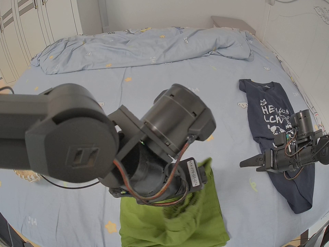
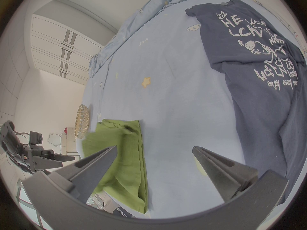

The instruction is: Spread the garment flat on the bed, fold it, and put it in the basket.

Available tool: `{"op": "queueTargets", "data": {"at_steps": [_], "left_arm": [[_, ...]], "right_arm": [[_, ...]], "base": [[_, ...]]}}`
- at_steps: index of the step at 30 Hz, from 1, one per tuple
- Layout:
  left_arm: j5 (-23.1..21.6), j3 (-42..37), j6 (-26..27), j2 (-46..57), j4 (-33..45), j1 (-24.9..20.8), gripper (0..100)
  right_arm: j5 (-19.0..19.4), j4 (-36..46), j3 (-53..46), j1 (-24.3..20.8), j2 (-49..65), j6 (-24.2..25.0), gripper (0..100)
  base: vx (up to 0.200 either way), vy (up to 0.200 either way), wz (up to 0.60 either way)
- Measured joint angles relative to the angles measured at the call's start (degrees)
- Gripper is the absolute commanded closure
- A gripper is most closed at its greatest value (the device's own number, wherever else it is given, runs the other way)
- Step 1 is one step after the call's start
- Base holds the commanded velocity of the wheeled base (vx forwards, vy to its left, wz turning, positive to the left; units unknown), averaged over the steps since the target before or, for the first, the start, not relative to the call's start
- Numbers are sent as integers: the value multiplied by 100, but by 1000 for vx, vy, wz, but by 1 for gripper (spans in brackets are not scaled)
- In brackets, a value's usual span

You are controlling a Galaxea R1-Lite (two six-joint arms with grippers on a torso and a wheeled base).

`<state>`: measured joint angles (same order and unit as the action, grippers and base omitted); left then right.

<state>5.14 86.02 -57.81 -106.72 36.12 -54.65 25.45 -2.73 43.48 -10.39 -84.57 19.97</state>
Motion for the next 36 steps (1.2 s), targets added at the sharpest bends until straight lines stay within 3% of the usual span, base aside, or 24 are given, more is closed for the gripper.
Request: {"op": "queueTargets", "data": {"at_steps": [10,15,23,27,33,36], "left_arm": [[46,441,-377,-434,-367,-149,0],[-88,127,-282,-306,-388,322,0],[-759,-842,208,160,-774,1548,0],[-1352,-1519,909,338,-1385,2149,0],[-2430,-2881,2499,443,-2953,3145,0],[-2812,-3388,3028,433,-3443,3534,0]], "right_arm": [[46,-6,-5,-28,4,28,0],[73,-2,-5,-210,100,91,0],[108,-5,17,-1056,461,310,0],[183,-11,45,-1547,585,378,0],[286,-173,127,-2544,518,412,0],[308,-356,200,-2999,260,414,0]], "base": [[0,0,0],[0,0,0],[0,0,0],[0,0,0],[0,0,0],[0,0,0]]}}
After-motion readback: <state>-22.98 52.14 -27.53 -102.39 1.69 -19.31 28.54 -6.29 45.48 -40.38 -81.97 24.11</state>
